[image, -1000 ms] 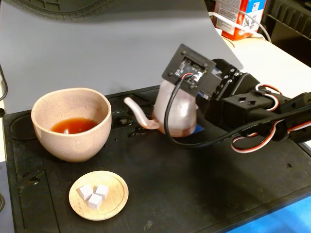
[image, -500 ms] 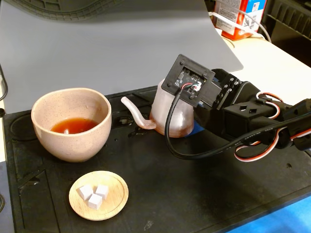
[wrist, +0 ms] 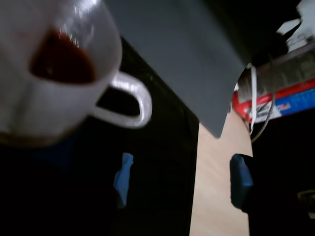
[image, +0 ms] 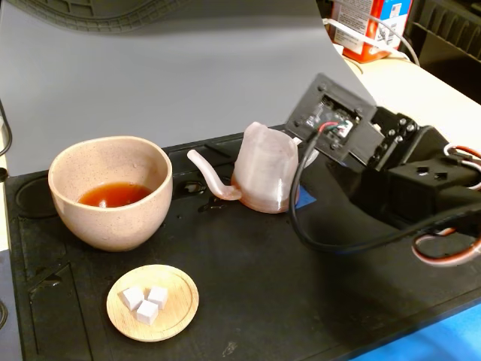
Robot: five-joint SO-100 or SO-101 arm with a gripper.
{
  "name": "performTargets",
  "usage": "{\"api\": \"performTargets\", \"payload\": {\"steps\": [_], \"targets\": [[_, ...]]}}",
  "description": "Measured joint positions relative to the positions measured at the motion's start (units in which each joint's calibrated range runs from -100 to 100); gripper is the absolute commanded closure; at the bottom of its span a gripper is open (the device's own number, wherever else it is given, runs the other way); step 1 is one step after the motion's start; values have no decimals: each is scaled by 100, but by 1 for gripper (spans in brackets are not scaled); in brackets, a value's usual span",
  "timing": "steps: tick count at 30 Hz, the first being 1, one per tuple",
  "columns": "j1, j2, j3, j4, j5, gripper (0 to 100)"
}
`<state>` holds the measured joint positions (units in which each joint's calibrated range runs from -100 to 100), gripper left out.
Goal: Pick up a kettle and pour liquid into a cup.
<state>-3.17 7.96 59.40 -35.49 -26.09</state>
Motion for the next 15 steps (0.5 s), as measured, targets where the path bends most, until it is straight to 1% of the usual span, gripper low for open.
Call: {"api": "performTargets", "payload": {"steps": [8, 10, 12, 15], "targets": [[8, -1721, 1899, 0, -16, 76], [-45, -2252, 2347, 0, -84, 80], [-53, -3134, 2824, 0, -367, 89], [-45, -4058, 3262, -9, -482, 96]]}}
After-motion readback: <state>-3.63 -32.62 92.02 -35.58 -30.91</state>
